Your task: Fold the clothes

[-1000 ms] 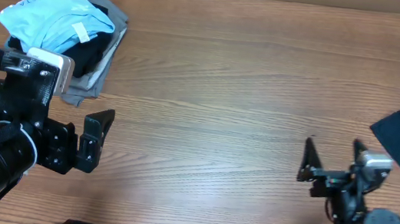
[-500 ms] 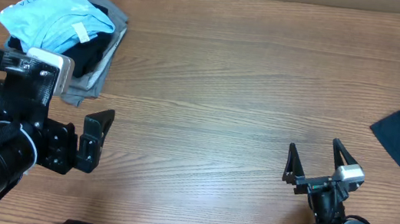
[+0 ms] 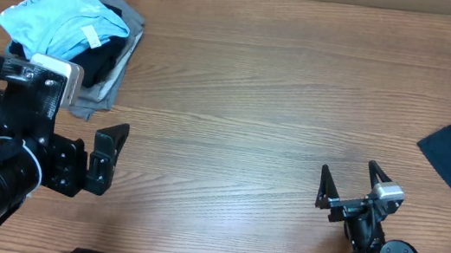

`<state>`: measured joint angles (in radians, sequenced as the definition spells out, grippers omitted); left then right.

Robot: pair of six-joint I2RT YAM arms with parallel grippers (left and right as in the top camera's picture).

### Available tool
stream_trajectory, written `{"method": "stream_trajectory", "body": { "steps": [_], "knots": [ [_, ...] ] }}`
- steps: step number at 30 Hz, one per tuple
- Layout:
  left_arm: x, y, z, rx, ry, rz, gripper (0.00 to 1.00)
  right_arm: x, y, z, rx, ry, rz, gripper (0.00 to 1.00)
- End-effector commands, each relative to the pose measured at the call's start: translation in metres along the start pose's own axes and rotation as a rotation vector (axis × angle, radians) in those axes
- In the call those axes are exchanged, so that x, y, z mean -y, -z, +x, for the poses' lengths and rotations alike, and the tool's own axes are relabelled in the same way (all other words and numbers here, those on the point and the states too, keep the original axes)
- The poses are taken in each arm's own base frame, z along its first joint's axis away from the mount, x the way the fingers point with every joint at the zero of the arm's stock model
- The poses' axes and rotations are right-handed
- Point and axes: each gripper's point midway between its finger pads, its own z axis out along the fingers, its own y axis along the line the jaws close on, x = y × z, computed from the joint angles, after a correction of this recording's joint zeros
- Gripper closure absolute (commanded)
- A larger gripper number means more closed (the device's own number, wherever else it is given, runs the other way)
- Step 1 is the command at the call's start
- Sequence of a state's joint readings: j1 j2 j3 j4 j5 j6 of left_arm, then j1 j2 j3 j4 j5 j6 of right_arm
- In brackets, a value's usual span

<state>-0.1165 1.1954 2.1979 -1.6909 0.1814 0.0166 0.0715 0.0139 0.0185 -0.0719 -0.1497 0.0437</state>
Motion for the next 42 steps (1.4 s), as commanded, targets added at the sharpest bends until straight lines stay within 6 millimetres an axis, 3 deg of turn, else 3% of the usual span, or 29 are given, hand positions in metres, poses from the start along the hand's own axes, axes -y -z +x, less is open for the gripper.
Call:
{"method": "stream_trajectory", "body": {
  "steps": [1, 12, 19, 24, 26, 31, 32, 42],
  "knots": [
    [0.000, 0.000, 0.000, 0.000, 0.012, -0.003, 0.00, 0.001, 0.000, 0.002, 0.001, 0.007, 0.004, 0.00],
    [-0.001, 0.002, -0.001, 0.011, -0.006, -0.010, 0.00, 0.001, 0.000, 0.002, 0.001, 0.007, 0.004, 0.00],
    [-0.012, -0.001, -0.057, 0.272, -0.146, -0.088, 0.00, 0.001, 0.000, 0.002, 0.001, 0.007, 0.004, 0.00],
    [-0.018, -0.024, -0.066, 0.447, -0.214, -0.114, 0.00, 0.001, 0.000, 0.002, 0.001, 0.007, 0.004, 0.00],
    [-0.023, -0.035, -0.057, 0.505, -0.216, -0.133, 0.00, 0.001, 0.000, 0.002, 0.001, 0.007, 0.004, 0.00],
    [-0.052, -0.067, 0.006, 0.536, -0.182, -0.241, 0.00, 0.001, 0.000, 0.002, 0.001, 0.007, 0.004, 0.00],
    [-0.059, -0.075, 0.028, 0.551, -0.173, -0.276, 0.00, 0.001, 0.000, 0.002, 0.001, 0.007, 0.004, 0.00],
    [-0.073, -0.116, 0.116, 0.680, -0.168, -0.341, 0.00, 0.001, 0.000, 0.002, 0.001, 0.007, 0.004, 0.00]
  ]
}}
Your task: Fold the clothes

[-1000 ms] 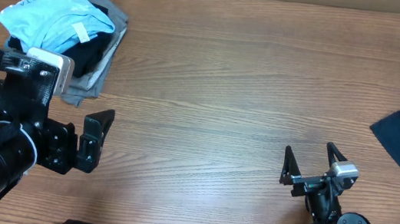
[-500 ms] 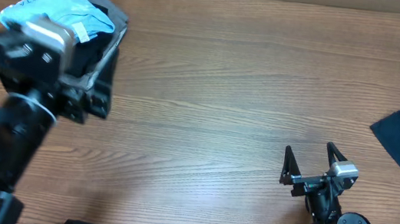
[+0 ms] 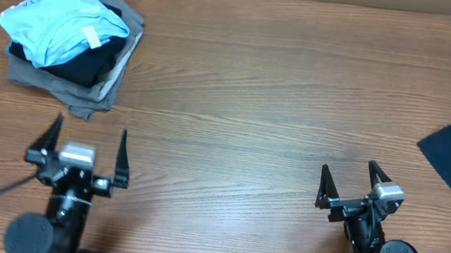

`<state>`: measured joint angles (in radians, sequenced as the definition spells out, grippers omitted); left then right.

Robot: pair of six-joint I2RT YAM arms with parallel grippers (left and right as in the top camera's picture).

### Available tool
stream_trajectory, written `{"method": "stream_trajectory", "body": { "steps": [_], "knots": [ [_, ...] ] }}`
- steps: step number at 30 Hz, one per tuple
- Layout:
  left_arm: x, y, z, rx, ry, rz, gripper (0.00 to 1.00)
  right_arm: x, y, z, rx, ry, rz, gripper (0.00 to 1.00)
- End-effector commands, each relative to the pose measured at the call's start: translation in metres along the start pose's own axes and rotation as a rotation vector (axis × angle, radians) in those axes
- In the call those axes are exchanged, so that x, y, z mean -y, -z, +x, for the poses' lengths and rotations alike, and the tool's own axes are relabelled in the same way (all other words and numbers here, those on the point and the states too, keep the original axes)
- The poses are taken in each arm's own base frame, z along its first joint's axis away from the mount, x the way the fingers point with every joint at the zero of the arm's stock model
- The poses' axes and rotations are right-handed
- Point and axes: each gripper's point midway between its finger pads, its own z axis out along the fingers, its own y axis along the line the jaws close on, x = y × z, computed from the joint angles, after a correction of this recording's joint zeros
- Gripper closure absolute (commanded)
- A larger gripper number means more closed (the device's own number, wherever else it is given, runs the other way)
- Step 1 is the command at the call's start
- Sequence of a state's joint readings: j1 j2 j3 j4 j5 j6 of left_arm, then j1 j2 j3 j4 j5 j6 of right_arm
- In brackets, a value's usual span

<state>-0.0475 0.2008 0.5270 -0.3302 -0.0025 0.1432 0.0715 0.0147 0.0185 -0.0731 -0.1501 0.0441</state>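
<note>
A stack of folded clothes [image 3: 70, 36] lies at the far left of the wooden table [image 3: 257, 87], with a light blue shirt on top of black and grey pieces. At the right edge a dark navy garment lies crumpled, partly out of view. My left gripper [image 3: 88, 145] sits low near the front edge, open, fingers pointing away from me, nothing between them. On the front right my right gripper [image 3: 349, 183] is open too, well apart from the navy garment.
Both arm bases stand at the table's front edge, with cables trailing from them. A pale wall or board runs along the table's far edge.
My left arm has gone from a raised pose beside the folded stack to a low resting pose at the front, gripper open. The right arm and the clothes are unchanged.
</note>
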Motion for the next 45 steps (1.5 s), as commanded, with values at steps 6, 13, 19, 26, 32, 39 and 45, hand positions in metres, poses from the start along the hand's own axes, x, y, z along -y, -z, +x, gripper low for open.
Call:
{"method": "stream_trajectory", "body": {
  "steps": [6, 13, 19, 26, 32, 39, 45],
  "knots": [
    [0.005, -0.014, 0.074, 0.052, -0.012, -0.039, 0.00, 0.001, 0.000, 0.002, 0.003, 0.008, 0.004, 0.00],
    [0.009, -0.026, 0.104, 0.085, -0.009, -0.047, 0.00, 0.001, 0.000, 0.002, 0.003, 0.008, 0.004, 0.00],
    [0.015, -0.027, 0.144, -0.078, -0.011, -0.018, 0.00, 0.001, 0.000, 0.002, 0.003, 0.008, 0.004, 0.00],
    [0.015, -0.027, 0.145, -0.081, -0.011, -0.018, 0.00, 0.001, 0.000, 0.002, 0.003, 0.008, 0.004, 0.00],
    [0.015, -0.027, 0.145, -0.081, -0.011, -0.018, 0.00, 0.001, 0.000, 0.002, 0.003, 0.008, 0.004, 0.00],
    [0.015, -0.027, 0.145, -0.081, -0.011, -0.018, 0.00, 0.001, 0.000, 0.002, 0.003, 0.008, 0.004, 0.00],
    [0.015, -0.027, 0.145, -0.081, -0.011, -0.018, 0.00, 0.001, 0.000, 0.002, 0.003, 0.008, 0.004, 0.00]
  ]
}}
